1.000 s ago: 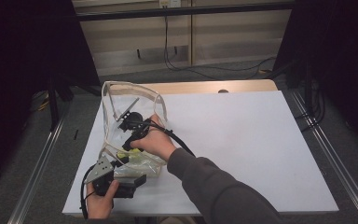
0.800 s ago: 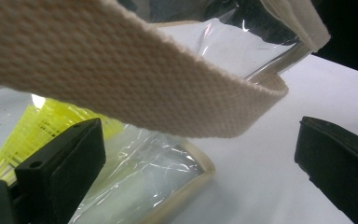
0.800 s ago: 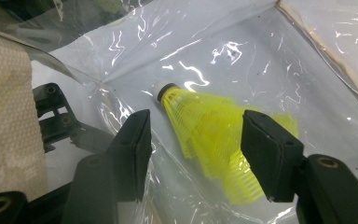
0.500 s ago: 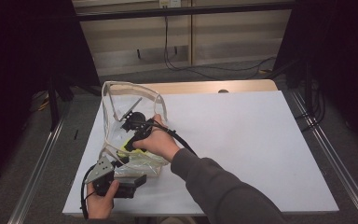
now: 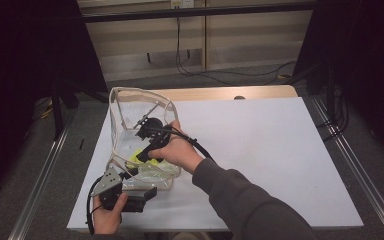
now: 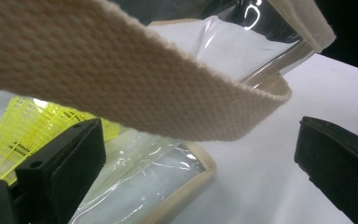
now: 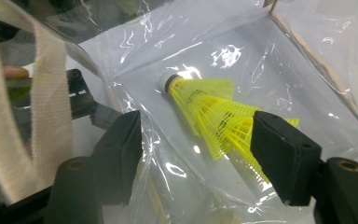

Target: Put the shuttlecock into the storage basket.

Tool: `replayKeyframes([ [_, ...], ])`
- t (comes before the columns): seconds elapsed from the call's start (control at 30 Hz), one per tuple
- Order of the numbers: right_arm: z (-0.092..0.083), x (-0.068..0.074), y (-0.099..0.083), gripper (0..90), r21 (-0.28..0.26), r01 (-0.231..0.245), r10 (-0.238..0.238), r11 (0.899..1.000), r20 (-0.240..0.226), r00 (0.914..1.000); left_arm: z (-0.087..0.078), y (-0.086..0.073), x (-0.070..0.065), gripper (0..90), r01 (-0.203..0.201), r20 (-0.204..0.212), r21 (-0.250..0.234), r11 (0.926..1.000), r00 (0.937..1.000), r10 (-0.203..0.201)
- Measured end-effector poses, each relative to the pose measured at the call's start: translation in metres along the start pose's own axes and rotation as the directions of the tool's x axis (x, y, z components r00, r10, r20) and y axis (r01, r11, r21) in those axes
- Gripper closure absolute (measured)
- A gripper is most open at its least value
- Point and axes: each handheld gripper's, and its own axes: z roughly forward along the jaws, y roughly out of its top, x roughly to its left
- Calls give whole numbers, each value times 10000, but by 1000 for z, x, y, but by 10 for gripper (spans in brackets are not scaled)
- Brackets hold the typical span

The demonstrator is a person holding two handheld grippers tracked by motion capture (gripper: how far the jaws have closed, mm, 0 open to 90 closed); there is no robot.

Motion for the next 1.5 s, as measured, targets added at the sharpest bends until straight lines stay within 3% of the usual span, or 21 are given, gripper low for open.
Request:
replayKeyframes([
  [0.7, -33, 2, -7, 270, -689, 33, -56, 9976, -341, 9994, -2, 1, -2, 17, 32, -68, -46, 10000, 10000, -32],
  [1.5, -69, -9, -25, 199, -1254, -30, -55, 9921, -674, 9977, -2, 1, -2, 17, -14, -117, -13, 10000, 9999, 14],
])
